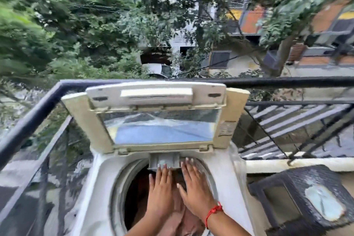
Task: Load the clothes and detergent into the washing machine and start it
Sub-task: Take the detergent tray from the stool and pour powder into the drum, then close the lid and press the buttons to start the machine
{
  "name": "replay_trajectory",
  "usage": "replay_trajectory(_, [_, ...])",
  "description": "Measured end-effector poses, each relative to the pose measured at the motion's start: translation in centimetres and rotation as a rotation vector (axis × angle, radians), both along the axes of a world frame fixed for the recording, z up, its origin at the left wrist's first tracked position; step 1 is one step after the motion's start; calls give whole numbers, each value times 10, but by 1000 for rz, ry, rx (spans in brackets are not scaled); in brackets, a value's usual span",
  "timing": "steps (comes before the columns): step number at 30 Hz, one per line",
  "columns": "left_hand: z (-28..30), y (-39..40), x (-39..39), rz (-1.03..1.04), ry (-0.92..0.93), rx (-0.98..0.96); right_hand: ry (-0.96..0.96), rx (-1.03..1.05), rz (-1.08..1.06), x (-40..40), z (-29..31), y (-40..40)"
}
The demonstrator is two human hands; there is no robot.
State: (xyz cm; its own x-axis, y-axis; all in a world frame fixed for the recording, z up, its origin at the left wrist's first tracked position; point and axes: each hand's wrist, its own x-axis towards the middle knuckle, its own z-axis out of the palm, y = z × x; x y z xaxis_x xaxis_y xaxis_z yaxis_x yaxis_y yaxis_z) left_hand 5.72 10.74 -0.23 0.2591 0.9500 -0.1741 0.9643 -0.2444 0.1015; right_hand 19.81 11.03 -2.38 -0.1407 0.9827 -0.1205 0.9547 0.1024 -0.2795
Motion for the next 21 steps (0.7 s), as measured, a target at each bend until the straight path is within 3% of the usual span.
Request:
replay_trajectory(3, [-11, -3, -38, 2, 11, 2, -154, -95, 78, -34, -7, -1])
replay_trajectory(5, [-19, -1, -51, 4, 21, -54, -180, -49, 73, -49, -14, -2])
replay_trajectory(7, [-34, 3, -60, -29, 20, -55, -213, -137, 60, -59, -20, 1])
replay_trajectory(11, [-52, 18, -60, -113, 14, -278, -259, -303, 75, -69, -28, 12])
replay_trajectory(14, [-56, 33, -58, -143, -26, -263, -289, -270, 44, -74, -25, 18])
replay_trajectory(19, [-65, 52, -53, -138, -56, -253, -242, 46, -7, -73, -21, 24])
replay_trajectory(21, [-68, 53, -52, -127, -60, -279, -256, 21, 26, -73, -20, 27])
